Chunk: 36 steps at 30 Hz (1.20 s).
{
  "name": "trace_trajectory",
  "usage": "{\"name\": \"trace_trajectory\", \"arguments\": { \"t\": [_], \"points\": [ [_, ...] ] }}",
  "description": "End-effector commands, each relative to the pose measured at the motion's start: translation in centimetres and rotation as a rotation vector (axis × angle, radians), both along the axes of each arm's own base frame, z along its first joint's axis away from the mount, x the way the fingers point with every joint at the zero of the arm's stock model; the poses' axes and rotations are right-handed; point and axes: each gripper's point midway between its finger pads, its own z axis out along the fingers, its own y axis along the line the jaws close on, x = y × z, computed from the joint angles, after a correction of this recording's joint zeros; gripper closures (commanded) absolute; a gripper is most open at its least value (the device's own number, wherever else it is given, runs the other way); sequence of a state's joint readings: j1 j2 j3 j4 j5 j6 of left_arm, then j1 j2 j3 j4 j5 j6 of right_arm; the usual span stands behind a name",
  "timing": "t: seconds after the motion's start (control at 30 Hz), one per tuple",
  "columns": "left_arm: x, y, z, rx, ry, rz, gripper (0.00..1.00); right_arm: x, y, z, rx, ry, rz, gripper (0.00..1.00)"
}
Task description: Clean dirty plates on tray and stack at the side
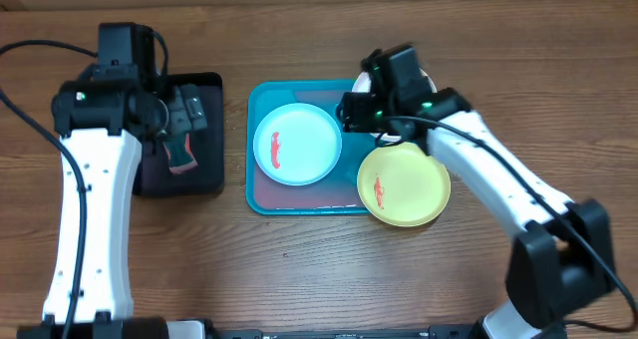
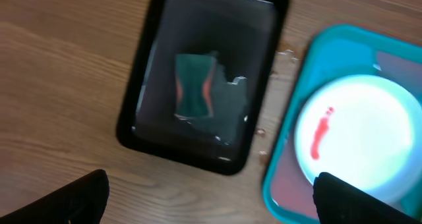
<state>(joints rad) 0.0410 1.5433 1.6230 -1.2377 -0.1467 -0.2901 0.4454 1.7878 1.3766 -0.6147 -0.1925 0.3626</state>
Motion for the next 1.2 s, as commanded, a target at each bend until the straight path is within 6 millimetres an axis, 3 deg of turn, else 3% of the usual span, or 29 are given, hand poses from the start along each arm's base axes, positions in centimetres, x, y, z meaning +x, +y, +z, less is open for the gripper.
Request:
{"name": "trace_trajectory", "arguments": {
  "t": [0.0, 0.1, 0.27, 0.4, 0.6, 0.67, 0.9, 1.03, 1.07, 1.13, 1.17],
  "points": [
    [1.2, 2.4, -2.4, 0.027, 0.067, 0.075, 0.06, 1.2, 0.1, -0.7, -0.027, -0.009, -0.033, 0.34],
    [2.2, 2.5, -5.3, 0.001, 0.144, -0.008, 0.18, 1.2, 0.1, -1.3, -0.034, 0.001, -0.033, 0.35],
    [3.2, 3.1, -10.3, 0.001, 0.267, -0.025, 0.19, 1.3, 0.0, -1.4, -0.035, 0.003, -0.033, 0.33],
    [3.8, 3.8, -14.3, -0.010, 0.349, -0.027, 0.27, 1.1, 0.0, -1.5, -0.041, 0.007, -0.025, 0.33],
    [4.1, 4.7, -18.3, -0.033, 0.419, -0.021, 0.41, 0.9, -0.1, -1.6, -0.048, 0.015, -0.023, 0.32],
    [4.5, 4.7, -19.3, -0.045, 0.419, -0.020, 0.58, 0.9, -0.1, -1.6, -0.048, 0.015, -0.022, 0.27],
    [5.2, 3.4, -22.6, -0.119, 0.440, -0.098, 0.65, 0.9, -0.1, -1.6, -0.050, 0.011, -0.017, 0.26],
    [5.1, 3.4, -23.3, -0.122, 0.456, -0.101, 0.67, 0.9, -0.1, -1.6, -0.052, 0.013, -0.017, 0.26],
    [5.1, 3.4, -23.3, -0.122, 0.455, -0.101, 0.72, 0.9, -0.1, -1.6, -0.052, 0.013, -0.017, 0.26],
    [5.2, 3.4, -23.2, -0.121, 0.453, -0.099, 0.96, 0.9, -0.1, -1.6, -0.052, 0.013, -0.017, 0.26],
    [5.2, 3.4, -23.2, -0.122, 0.451, -0.096, 0.96, 0.9, -0.1, -1.6, -0.051, 0.012, -0.017, 0.26]
  ]
}}
